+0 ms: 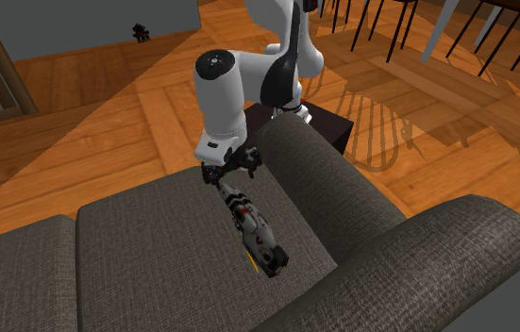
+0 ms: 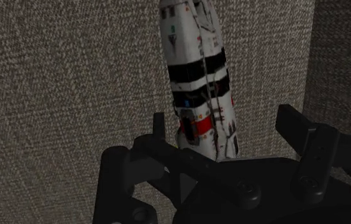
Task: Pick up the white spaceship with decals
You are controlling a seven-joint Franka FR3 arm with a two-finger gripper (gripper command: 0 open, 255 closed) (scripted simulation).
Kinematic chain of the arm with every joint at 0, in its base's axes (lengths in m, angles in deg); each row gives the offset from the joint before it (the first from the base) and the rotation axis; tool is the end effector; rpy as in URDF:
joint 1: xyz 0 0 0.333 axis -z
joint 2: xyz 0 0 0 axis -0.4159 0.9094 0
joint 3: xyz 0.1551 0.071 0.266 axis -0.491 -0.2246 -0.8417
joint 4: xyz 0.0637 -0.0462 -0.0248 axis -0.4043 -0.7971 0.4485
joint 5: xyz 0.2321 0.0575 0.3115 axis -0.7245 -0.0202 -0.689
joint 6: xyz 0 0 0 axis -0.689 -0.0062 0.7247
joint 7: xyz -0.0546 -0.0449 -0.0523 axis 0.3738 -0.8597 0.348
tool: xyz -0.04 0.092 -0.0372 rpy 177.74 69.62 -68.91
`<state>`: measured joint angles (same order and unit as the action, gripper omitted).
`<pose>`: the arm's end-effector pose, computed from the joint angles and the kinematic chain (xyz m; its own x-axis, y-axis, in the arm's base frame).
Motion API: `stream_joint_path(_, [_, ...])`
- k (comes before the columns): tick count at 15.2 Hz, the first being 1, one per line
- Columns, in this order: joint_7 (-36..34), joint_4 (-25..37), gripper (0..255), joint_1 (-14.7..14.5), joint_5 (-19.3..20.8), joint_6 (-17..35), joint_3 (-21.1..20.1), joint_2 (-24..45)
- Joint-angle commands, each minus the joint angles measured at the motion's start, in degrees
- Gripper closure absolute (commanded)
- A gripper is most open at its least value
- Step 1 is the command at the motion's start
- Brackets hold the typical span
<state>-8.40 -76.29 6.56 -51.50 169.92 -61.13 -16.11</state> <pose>0.5884 0.2431 0.4285 0.4284 0.9028 -0.0369 0.9019 -0.4298 -0.0435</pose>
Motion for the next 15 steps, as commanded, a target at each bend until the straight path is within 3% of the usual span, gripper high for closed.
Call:
stream_joint_path(1, [1.5, 3.9, 0, -1.2, 1.2, -0.3, -0.9, 4.0])
stream_joint_path(8, [7.0, 15.9, 0, -5.9, 5.5, -1.8, -3.6, 16.1])
stream_joint_path(15, [6.7, 13.2, 0, -6.0, 5.8, 2.6, -3.4, 17.8])
